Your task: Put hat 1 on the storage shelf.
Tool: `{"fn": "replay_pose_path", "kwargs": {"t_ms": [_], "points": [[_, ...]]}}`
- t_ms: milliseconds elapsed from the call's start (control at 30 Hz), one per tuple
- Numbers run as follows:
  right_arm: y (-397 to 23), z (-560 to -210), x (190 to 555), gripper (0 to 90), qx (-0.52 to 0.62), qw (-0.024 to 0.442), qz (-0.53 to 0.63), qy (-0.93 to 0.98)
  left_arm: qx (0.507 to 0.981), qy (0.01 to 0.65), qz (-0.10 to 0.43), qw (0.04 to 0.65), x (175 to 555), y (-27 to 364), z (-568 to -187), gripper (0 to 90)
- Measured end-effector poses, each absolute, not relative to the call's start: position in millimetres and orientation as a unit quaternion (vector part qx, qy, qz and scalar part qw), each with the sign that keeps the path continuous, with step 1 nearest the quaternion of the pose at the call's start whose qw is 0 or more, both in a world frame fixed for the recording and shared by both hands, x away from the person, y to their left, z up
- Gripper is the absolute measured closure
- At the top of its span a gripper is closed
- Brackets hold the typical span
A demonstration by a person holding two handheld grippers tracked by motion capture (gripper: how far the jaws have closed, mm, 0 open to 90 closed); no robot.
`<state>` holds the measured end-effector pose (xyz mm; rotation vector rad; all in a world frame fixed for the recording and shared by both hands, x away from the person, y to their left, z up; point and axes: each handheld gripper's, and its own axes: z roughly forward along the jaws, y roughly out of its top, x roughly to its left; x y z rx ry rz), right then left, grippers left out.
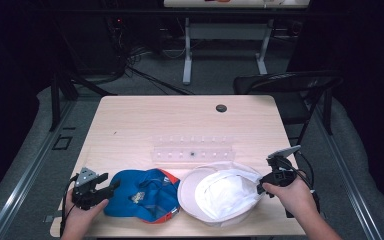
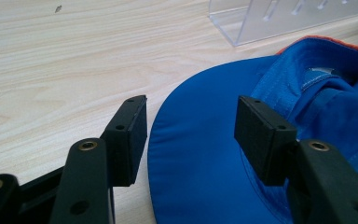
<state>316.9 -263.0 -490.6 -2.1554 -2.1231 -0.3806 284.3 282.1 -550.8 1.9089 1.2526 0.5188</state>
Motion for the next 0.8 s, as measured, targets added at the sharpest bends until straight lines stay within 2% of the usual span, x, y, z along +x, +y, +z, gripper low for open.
{"fn": "replay_pose_path", "kwargs": {"t_ms": [133,400,733,800], "points": [[-259,-490,317,75.6,-0.699,0.038,-0.112,-0.705,0.749,0.494,0.204,0.391,285,283,-551,44.7],[-249,-488,321,79.4,-0.675,0.0,-0.078,-0.734,0.752,0.494,0.202,0.387,285,283,-551,44.7],[-249,-478,332,79.8,-0.676,0.007,-0.075,-0.733,0.75,0.494,0.204,0.389,285,283,-552,44.7],[-251,-476,334,80.0,-0.678,0.021,-0.081,-0.73,0.751,0.494,0.204,0.389,285,283,-551,44.7]]}}
